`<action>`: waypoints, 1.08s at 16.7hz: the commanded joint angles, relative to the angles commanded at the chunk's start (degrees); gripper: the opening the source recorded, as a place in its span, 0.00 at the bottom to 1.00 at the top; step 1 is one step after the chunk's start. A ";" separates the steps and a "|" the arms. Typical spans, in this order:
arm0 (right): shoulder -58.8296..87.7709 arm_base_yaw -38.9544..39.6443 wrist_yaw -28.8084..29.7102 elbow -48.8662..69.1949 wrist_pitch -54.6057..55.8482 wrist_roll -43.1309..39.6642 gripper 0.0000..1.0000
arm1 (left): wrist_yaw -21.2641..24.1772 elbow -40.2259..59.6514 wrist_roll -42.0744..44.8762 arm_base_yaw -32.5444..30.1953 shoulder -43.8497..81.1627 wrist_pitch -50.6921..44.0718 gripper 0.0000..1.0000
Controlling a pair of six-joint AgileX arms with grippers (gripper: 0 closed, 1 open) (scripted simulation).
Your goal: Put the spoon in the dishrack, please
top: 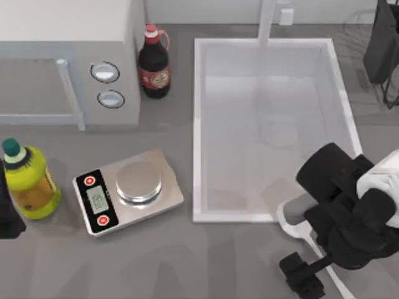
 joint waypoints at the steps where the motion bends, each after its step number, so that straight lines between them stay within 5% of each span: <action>1: 0.00 0.00 0.00 0.00 0.00 0.00 0.17 | 0.00 0.00 0.00 0.00 0.00 0.00 1.00; 4: 0.00 0.00 0.00 0.00 0.00 0.00 0.00 | 0.00 0.00 0.00 0.00 0.00 0.00 1.00; 11: 0.00 0.00 0.00 0.00 0.00 0.00 0.00 | 0.00 0.00 0.00 0.00 0.00 0.00 1.00; 18: -5.03 0.14 -1.10 10.78 -13.04 0.15 0.00 | 0.00 0.00 0.00 0.00 0.00 0.00 1.00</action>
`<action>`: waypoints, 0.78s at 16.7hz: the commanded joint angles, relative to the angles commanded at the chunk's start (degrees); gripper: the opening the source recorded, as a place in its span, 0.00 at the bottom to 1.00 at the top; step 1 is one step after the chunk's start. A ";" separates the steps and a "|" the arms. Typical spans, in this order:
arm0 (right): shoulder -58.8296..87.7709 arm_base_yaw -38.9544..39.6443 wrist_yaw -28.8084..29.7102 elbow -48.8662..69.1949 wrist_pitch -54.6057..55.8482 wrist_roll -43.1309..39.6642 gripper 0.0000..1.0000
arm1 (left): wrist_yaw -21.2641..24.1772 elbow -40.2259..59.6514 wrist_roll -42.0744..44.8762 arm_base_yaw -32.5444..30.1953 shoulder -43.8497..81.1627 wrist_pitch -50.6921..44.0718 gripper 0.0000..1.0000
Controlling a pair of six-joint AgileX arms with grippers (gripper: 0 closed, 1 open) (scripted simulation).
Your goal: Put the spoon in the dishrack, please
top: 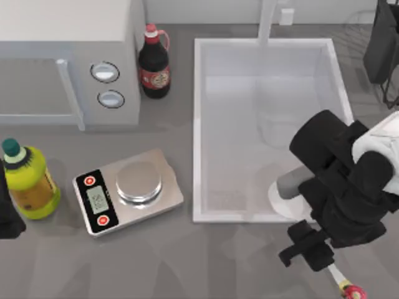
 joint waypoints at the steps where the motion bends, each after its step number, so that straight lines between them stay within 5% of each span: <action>1: -0.56 -0.03 0.00 2.97 -3.78 0.00 0.00 | 0.00 0.00 0.00 0.00 0.00 0.00 1.00; 8: -6.08 -0.25 -0.03 23.97 -32.68 -0.75 0.00 | 0.00 0.00 0.00 0.00 0.00 0.00 1.00; 13: -8.33 -0.56 -0.06 29.13 -38.20 -1.02 0.00 | 0.00 0.00 0.00 0.00 0.00 0.00 1.00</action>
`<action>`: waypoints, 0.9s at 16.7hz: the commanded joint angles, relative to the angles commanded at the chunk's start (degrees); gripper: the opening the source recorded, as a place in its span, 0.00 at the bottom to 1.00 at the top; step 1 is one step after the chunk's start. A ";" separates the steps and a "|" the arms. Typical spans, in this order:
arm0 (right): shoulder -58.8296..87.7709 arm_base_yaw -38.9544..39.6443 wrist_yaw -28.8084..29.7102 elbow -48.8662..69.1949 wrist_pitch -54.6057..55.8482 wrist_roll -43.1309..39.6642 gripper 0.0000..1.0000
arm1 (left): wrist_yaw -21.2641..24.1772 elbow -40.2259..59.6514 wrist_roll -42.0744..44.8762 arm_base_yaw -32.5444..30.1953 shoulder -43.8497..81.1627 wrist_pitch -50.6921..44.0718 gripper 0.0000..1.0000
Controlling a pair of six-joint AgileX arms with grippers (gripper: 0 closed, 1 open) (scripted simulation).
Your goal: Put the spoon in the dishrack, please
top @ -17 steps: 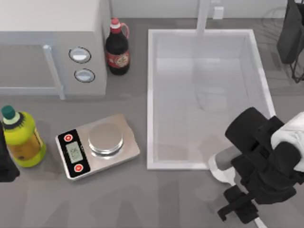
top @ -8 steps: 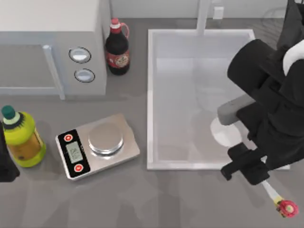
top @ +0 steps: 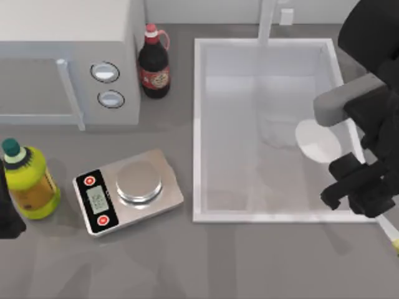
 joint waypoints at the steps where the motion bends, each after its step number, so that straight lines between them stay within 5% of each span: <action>1: 0.00 0.00 0.00 0.00 0.00 0.00 0.00 | 0.00 0.00 0.00 0.00 0.00 0.00 1.00; 8: -2.14 -5.67 -3.22 -0.46 5.99 -0.61 0.00 | 0.00 0.00 0.00 0.00 0.00 0.00 1.00; 15: -10.46 -33.16 -16.23 -5.88 33.66 -3.35 0.00 | 0.00 0.00 0.00 0.00 0.00 0.00 1.00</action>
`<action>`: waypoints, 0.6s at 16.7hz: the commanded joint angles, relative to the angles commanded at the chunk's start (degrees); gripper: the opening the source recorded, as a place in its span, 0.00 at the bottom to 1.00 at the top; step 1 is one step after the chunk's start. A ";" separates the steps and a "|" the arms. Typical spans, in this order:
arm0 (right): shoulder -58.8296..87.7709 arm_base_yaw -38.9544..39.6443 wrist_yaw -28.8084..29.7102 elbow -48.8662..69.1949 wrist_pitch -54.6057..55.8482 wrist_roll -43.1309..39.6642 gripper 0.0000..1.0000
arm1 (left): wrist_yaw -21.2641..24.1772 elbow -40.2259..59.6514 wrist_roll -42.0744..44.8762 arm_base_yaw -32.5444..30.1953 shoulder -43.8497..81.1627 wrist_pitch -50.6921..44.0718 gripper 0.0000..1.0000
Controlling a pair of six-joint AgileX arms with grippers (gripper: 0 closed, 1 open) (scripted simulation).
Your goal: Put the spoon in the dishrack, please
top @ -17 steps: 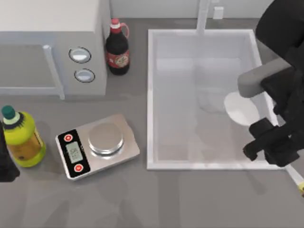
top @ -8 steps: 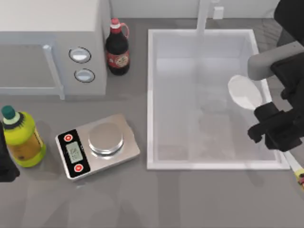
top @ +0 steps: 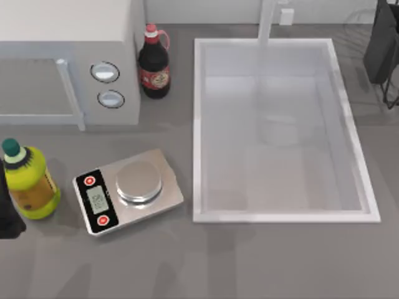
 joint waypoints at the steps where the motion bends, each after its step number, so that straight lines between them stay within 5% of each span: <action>1: -1.51 -4.82 -2.17 -1.16 5.03 -0.55 0.00 | 0.00 0.00 0.00 0.00 0.00 0.00 1.00; 6: -9.96 -27.17 -12.73 -6.56 28.78 -3.17 0.00 | 0.00 0.00 0.00 0.00 0.00 0.00 1.00; 10: -15.37 -37.91 -18.51 -9.37 39.83 -4.12 0.00 | 0.00 0.00 0.00 0.00 0.00 0.00 1.00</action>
